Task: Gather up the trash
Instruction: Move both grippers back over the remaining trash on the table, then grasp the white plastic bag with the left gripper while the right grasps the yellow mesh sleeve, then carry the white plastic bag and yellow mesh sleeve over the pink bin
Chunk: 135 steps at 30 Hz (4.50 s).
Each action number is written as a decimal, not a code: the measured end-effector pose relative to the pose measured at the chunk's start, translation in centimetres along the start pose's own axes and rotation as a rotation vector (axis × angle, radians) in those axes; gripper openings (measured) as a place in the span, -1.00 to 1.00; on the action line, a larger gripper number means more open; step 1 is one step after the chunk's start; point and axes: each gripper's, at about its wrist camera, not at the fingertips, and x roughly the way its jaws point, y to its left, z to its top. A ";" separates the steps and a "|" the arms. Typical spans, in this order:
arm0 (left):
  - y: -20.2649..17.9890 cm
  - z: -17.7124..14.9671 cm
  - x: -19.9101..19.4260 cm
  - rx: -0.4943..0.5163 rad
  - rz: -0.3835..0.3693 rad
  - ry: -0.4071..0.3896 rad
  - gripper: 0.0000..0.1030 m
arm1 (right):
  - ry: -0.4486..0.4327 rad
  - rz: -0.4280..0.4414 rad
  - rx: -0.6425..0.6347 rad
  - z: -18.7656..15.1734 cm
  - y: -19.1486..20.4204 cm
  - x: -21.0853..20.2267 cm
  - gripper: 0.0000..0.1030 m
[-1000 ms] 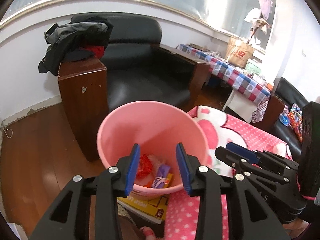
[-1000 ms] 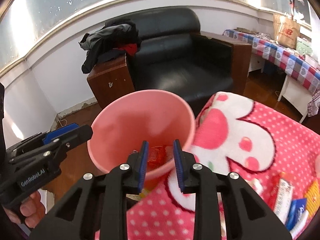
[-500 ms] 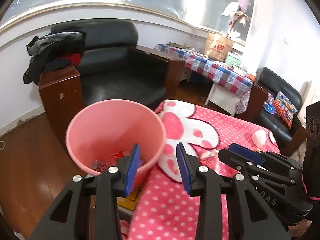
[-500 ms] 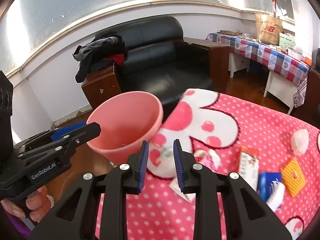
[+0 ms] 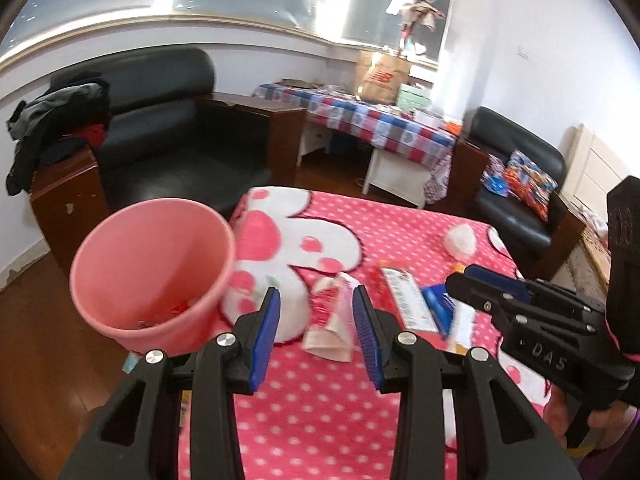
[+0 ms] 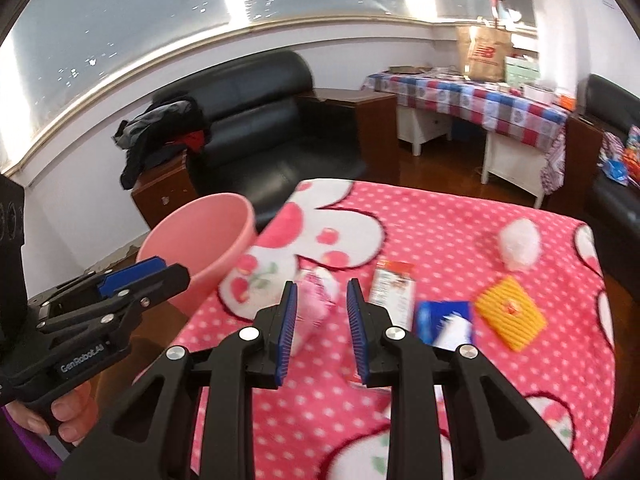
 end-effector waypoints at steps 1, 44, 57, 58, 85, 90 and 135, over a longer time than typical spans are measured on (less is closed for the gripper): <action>-0.5 -0.1 0.1 0.007 -0.007 0.004 -0.27 | -0.001 -0.007 0.008 -0.2 -0.6 -0.2 -0.49; -14.2 0.6 10.6 0.234 -0.195 0.131 -0.13 | 0.122 -0.152 0.256 -4.0 -18.6 3.9 -0.07; -19.2 5.7 17.2 0.311 -0.265 0.183 -0.13 | 0.134 -0.148 0.274 -4.1 -19.8 6.0 -0.77; -19.6 5.9 17.8 0.311 -0.272 0.196 -0.13 | 0.126 -0.144 0.276 -4.2 -19.8 5.8 -0.79; -24.9 4.7 25.9 0.323 -0.133 0.297 -0.82 | 0.078 -0.082 0.373 -5.5 -21.5 5.0 -0.82; -23.3 5.4 23.1 0.293 -0.163 0.253 -0.83 | 0.075 -0.084 0.370 -5.3 -21.5 5.0 -0.82; -0.4 3.9 -0.4 0.029 0.021 -0.047 -0.83 | -0.182 -0.045 0.059 4.5 -2.9 -2.4 -0.82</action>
